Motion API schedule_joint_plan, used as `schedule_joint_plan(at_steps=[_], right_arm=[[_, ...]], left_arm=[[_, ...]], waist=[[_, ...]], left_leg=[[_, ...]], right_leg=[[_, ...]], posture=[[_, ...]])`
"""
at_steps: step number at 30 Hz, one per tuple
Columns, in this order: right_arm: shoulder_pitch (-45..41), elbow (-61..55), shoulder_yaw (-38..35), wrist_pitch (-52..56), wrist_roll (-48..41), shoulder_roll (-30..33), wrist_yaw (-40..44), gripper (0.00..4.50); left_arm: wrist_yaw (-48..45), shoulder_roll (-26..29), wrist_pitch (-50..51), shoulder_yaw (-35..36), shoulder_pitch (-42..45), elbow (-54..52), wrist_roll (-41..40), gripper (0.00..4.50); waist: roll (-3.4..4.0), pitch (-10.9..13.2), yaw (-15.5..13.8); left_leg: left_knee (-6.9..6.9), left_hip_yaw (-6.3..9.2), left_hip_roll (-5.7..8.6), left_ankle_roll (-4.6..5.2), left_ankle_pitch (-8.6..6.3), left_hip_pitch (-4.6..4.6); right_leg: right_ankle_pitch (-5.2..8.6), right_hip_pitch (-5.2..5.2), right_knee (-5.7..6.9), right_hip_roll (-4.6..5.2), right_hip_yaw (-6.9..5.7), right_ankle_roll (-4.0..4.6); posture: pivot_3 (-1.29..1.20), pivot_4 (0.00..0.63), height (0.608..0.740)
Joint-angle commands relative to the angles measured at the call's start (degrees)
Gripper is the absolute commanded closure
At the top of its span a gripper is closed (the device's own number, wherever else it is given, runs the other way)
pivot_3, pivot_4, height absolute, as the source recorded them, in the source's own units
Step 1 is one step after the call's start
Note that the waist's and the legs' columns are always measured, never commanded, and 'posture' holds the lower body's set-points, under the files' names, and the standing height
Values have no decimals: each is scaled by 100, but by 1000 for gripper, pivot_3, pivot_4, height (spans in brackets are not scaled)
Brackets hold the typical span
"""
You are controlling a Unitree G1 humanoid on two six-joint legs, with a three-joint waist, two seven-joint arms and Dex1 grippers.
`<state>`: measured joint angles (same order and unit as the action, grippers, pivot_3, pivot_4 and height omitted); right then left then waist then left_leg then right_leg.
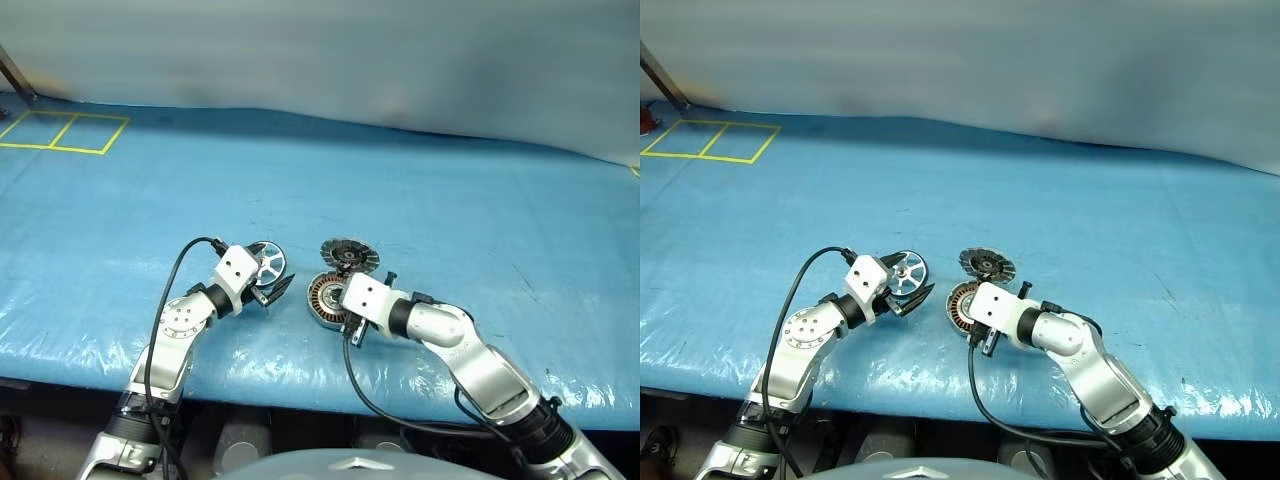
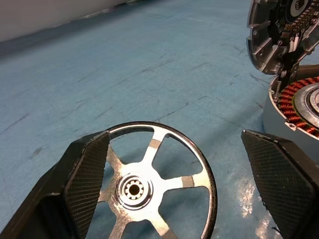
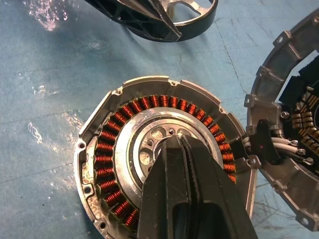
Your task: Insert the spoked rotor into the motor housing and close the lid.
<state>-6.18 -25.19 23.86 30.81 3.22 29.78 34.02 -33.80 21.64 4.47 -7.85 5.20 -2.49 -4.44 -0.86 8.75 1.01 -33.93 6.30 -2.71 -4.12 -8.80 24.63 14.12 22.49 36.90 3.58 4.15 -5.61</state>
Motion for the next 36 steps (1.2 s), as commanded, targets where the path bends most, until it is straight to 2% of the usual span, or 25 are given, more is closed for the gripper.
schedule_joint_plan(at_steps=[1, 10, 31, 36], right_arm=[[67, -68, -340, 256, -309, -133, 36, 4460], [43, -337, -695, 473, -652, -181, 70, 4460], [79, -389, -457, 572, -599, -75, 102, 4460], [75, -497, -581, 605, -812, -227, 99, 4460]], left_arm=[[19, -1, -92, -2, 65, -194, 40, 0], [9, -12, -99, -15, 79, -176, 37, 0], [34, -15, -85, -15, 57, -145, 75, 0], [32, -19, -83, -9, 42, -130, 104, 0]], waist=[[1, 1, 1], [5, 6, 30], [7, 9, 46], [8, 9, 67]], left_leg=[[1, 0, 0, 0, 0, 3], [8, -1, 0, 0, 0, 10], [10, -2, 0, 1, 1, 18], [10, -1, -1, 1, 0, 18]], right_leg=[[0, 0, 1, 0, 0, 0], [0, -2, 2, 0, 0, 0], [0, 1, 2, -1, 1, 0], [0, 0, 2, -1, 1, 0]], posture=[[0, 150, 740], [0, 150, 740], [0, 150, 740], [0, 150, 740]])
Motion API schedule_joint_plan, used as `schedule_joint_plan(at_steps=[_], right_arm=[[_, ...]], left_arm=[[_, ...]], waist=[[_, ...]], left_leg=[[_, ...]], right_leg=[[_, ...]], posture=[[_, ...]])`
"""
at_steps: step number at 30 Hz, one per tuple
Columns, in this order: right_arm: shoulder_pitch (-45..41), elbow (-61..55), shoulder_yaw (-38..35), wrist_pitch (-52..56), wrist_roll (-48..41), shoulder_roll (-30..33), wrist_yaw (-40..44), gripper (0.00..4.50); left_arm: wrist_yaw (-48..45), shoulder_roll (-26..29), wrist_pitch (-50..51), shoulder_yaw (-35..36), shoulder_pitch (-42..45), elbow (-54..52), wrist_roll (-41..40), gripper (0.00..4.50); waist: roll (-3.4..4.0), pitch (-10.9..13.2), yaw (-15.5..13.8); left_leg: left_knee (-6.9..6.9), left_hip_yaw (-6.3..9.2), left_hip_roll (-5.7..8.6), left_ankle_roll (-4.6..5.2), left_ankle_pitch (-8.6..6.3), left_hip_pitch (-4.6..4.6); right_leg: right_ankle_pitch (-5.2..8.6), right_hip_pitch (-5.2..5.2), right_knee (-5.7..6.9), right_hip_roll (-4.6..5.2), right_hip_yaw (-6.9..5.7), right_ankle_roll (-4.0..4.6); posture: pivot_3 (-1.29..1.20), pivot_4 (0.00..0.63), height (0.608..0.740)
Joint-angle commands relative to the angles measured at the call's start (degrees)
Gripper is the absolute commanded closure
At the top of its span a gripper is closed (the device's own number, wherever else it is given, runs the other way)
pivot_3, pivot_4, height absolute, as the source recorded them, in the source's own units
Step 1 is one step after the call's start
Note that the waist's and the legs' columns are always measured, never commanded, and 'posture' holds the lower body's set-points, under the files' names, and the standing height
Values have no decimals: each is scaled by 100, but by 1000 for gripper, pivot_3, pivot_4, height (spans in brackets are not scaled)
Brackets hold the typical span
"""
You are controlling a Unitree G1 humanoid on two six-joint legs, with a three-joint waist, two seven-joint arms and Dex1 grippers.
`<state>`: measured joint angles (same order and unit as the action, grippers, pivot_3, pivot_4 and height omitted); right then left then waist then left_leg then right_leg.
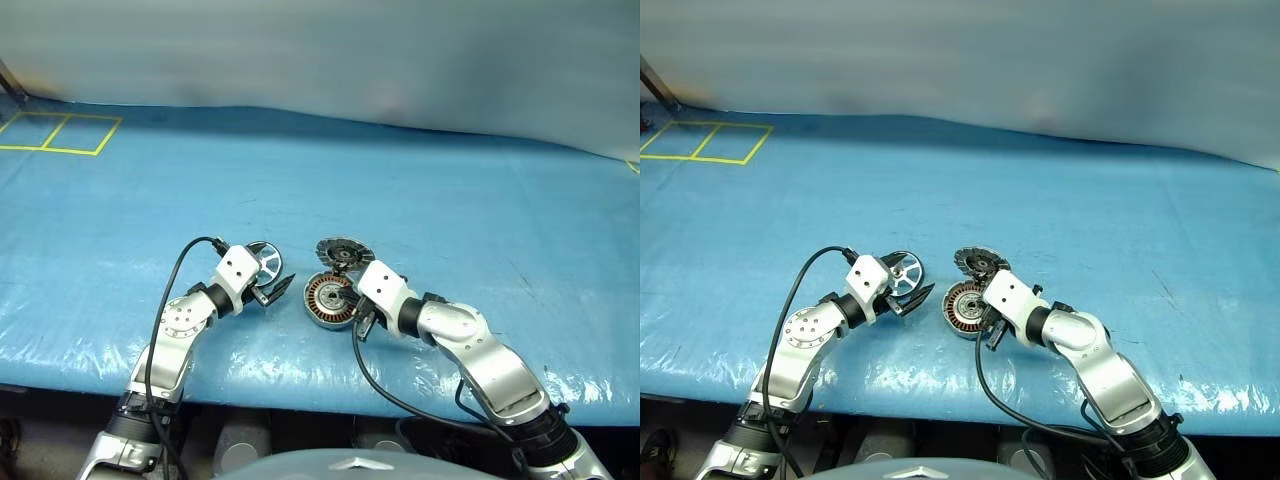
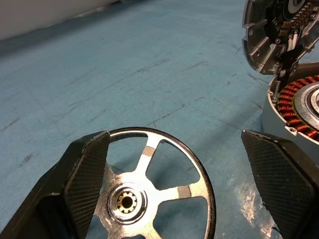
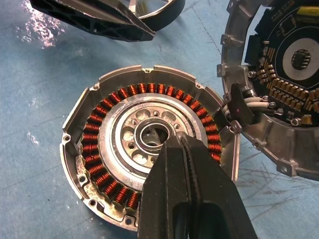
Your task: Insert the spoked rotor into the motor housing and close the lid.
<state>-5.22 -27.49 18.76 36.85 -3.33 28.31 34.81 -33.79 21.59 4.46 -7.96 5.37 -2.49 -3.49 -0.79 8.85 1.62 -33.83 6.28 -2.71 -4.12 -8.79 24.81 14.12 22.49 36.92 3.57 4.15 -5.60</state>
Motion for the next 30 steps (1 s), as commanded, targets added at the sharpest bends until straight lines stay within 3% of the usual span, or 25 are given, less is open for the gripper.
schedule_joint_plan(at_steps=[1, 30], right_arm=[[-29, -273, -82, 11, -169, -84, 18, 4460], [-149, -130, -276, 161, -301, -68, -263, 4460]], left_arm=[[29, -14, -82, 2, 24, -125, 16, 0], [20, -42, -64, -31, 17, -64, 77, 0]], waist=[[1, 0, 9], [1, 2, 7]], left_leg=[[0, 0, 0, 0, 0, 0], [2, 0, 0, 0, 0, 1]], right_leg=[[0, 0, 0, 0, 0, 0], [0, 1, 0, 0, 0, 1]], posture=[[0, 150, 740], [0, 150, 740]])
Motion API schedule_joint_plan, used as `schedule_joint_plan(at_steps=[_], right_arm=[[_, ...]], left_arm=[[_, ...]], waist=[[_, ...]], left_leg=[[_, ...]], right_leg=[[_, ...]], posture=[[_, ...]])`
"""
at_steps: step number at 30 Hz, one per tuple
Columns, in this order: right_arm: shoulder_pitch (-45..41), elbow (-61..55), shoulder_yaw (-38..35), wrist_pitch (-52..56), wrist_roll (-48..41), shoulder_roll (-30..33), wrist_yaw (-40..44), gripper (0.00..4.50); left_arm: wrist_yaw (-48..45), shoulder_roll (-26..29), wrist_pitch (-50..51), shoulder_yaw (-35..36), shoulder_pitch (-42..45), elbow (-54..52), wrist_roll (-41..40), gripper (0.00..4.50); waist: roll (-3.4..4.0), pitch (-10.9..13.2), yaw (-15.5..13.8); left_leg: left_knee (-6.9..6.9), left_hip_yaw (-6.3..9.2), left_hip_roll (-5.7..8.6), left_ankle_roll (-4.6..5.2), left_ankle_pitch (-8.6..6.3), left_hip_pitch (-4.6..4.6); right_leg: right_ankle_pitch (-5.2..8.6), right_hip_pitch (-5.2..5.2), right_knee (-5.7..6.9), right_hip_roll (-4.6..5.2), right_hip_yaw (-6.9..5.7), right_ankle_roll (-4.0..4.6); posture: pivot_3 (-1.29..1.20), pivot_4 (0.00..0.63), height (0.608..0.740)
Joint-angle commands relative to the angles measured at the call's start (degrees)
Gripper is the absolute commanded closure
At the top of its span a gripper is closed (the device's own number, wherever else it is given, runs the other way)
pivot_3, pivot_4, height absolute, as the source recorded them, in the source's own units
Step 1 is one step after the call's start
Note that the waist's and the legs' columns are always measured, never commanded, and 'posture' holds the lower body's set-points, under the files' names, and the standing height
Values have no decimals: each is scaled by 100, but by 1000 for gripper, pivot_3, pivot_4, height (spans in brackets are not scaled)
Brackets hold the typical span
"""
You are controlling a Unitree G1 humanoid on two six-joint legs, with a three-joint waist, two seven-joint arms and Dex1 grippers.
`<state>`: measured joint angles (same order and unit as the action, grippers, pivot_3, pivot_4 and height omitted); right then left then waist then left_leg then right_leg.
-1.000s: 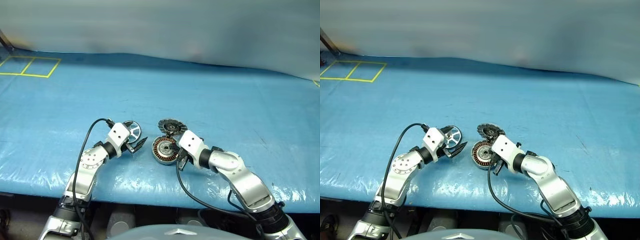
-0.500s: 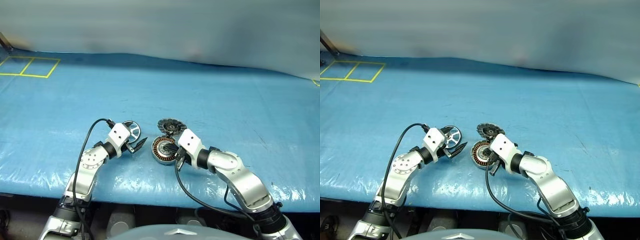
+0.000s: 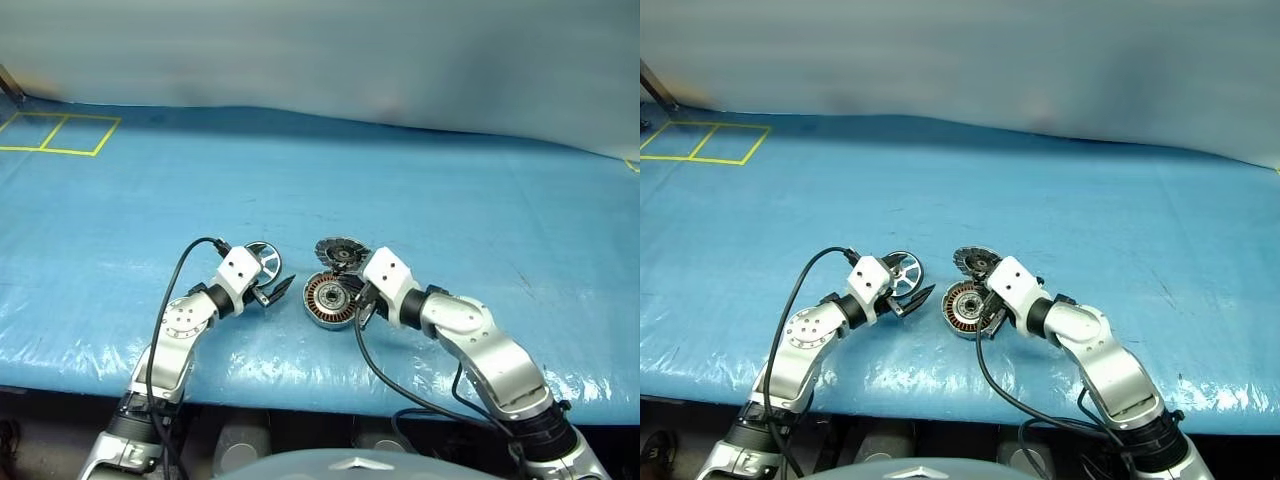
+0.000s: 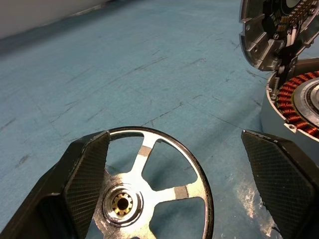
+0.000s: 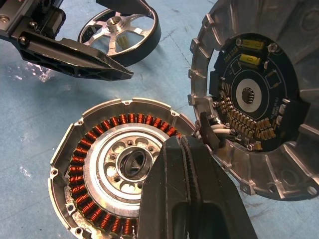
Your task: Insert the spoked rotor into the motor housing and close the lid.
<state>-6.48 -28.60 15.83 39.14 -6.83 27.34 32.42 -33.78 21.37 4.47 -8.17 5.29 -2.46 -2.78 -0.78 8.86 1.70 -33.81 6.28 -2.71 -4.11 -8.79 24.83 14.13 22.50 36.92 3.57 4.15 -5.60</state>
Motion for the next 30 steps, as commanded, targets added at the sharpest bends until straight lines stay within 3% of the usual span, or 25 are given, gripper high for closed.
schedule_joint_plan(at_steps=[1, 30], right_arm=[[-3, -2, 49, -72, 50, 26, -15, 4460], [217, -158, 424, 4, -155, 19, 248, 4460]], left_arm=[[21, -18, -62, -9, 23, -72, 7, 0], [10, -21, -42, -56, -2, -59, 15, 0]], waist=[[0, 0, 0], [0, 0, 1]], left_leg=[[0, 0, 0, 0, 0, 0], [-1, 0, 0, 0, 0, -2]], right_leg=[[0, 0, 0, 0, 0, 0], [0, -2, 1, 0, 0, 0]], posture=[[0, 150, 740], [0, 150, 740]])
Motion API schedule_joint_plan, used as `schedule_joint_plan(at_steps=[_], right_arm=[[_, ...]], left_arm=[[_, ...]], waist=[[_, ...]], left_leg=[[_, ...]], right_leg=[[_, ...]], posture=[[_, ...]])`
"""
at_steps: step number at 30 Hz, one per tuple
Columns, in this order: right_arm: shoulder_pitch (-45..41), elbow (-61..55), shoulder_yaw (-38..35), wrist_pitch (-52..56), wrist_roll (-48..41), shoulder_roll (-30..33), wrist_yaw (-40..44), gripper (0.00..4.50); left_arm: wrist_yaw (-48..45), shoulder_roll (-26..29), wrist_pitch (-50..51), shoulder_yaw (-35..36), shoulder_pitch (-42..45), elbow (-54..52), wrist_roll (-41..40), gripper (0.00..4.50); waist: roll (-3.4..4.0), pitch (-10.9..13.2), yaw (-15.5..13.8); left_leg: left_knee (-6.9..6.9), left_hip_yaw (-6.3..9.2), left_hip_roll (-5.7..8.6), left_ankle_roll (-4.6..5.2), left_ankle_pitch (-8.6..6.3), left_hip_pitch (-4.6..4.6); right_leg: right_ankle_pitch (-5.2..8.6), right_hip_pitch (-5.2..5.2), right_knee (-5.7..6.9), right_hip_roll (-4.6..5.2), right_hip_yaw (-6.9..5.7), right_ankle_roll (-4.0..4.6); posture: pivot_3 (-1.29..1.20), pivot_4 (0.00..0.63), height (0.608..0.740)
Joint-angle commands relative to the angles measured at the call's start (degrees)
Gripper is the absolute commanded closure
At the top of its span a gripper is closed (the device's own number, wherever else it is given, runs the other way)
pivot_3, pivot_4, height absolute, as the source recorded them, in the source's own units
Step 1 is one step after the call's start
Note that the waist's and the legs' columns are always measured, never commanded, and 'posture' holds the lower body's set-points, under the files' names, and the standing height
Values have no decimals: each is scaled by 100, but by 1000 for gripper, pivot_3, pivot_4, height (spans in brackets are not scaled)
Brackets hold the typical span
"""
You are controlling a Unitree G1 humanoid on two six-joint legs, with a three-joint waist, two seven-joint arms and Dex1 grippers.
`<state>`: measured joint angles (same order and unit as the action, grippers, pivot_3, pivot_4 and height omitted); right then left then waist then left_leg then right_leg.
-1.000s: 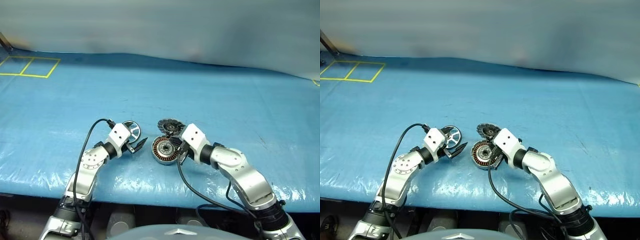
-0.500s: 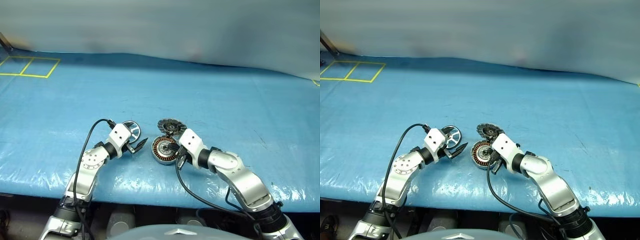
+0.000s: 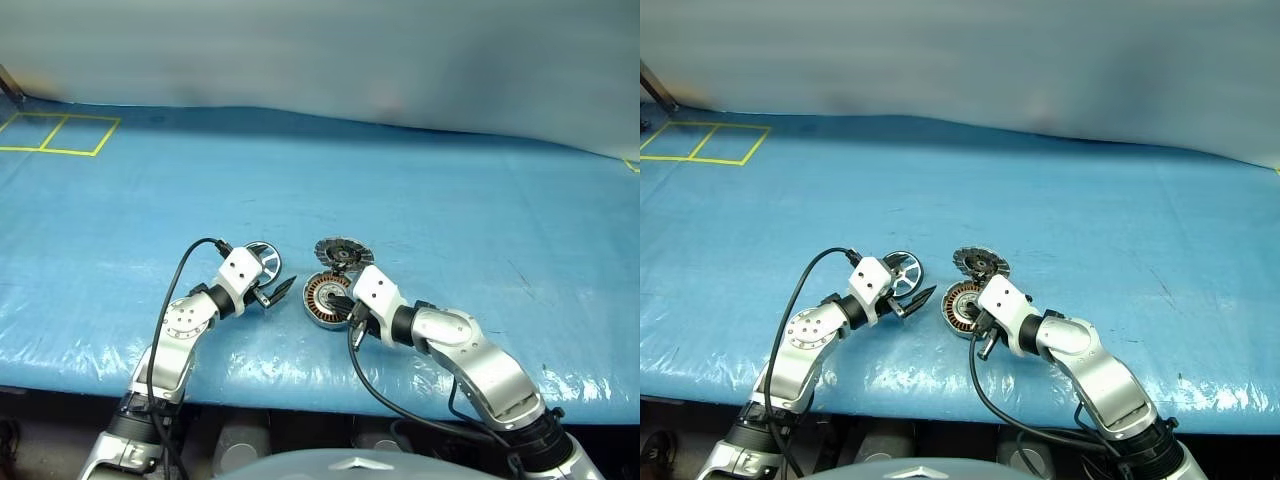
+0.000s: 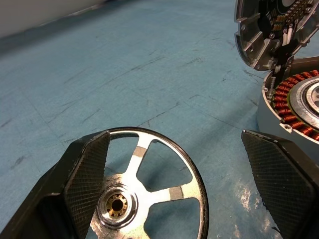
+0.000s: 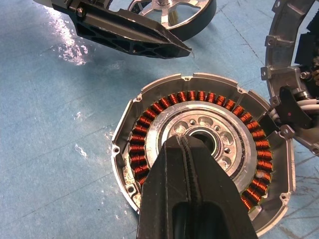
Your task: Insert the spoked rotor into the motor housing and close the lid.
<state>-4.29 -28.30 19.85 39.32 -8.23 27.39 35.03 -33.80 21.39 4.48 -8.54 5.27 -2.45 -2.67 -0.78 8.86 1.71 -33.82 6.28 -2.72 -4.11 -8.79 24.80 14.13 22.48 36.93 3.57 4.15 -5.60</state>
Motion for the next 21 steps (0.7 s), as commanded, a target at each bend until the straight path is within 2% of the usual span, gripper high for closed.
schedule_joint_plan(at_steps=[1, 10, 21], right_arm=[[-3, -198, 4, -16, -27, -2, -22, 4460], [-246, -180, -232, -42, -116, -254, -223, 4460], [-291, 147, -83, -49, -14, -271, -262, 4460]], left_arm=[[14, -23, -42, -18, -3, -61, 3, 0], [12, -35, -32, -31, 4, -33, 3, 0], [23, -1, -22, 19, 3, -59, 1, 0]], waist=[[0, 0, 0], [0, 0, -1], [0, 0, 0]], left_leg=[[0, 0, 0, 0, 0, 0], [-1, 0, 0, 0, 0, 1], [0, 0, 0, 0, 0, 1]], right_leg=[[0, 0, 0, 0, 0, 0], [0, 1, 0, 0, 0, 0], [0, 1, 0, 0, 0, 0]], posture=[[0, 150, 740], [0, 150, 740], [0, 150, 740]])
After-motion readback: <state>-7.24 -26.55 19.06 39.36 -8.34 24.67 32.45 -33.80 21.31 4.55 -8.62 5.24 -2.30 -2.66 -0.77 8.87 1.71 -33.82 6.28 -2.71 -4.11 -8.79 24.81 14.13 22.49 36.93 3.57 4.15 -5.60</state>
